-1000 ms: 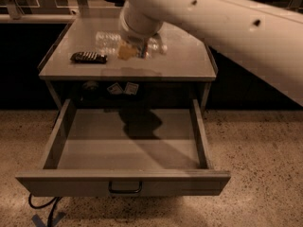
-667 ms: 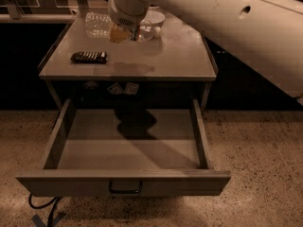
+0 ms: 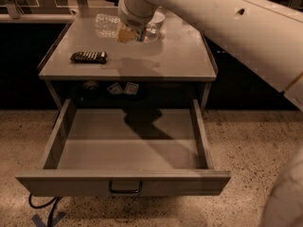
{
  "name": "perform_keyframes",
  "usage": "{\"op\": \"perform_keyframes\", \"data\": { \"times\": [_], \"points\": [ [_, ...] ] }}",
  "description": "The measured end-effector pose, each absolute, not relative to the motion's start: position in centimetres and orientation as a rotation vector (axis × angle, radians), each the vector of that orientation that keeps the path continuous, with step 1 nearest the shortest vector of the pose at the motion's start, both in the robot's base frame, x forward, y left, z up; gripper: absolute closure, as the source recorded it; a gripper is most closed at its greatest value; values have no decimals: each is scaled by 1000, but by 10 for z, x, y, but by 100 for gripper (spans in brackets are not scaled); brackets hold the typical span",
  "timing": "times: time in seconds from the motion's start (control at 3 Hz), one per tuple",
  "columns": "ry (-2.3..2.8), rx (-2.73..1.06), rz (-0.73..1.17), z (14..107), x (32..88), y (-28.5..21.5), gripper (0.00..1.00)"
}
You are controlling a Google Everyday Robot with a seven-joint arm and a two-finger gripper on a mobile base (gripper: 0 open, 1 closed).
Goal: Pick water bottle from top drawer and place on counter
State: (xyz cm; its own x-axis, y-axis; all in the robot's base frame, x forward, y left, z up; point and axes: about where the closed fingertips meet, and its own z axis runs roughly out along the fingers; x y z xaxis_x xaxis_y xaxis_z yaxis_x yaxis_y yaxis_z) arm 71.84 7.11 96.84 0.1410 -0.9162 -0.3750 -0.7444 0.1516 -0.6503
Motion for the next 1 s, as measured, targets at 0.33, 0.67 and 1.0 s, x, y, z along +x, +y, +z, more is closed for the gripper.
{"op": "perform_keyframes", "data": {
  "times": [0.33, 0.67, 1.0],
  "points": [
    [1698, -1671, -202, 919, 770, 51, 100],
    [1729, -1780, -157, 859, 813, 35, 100],
    [1733, -1772, -149, 843, 837, 29, 88]
  ]
}}
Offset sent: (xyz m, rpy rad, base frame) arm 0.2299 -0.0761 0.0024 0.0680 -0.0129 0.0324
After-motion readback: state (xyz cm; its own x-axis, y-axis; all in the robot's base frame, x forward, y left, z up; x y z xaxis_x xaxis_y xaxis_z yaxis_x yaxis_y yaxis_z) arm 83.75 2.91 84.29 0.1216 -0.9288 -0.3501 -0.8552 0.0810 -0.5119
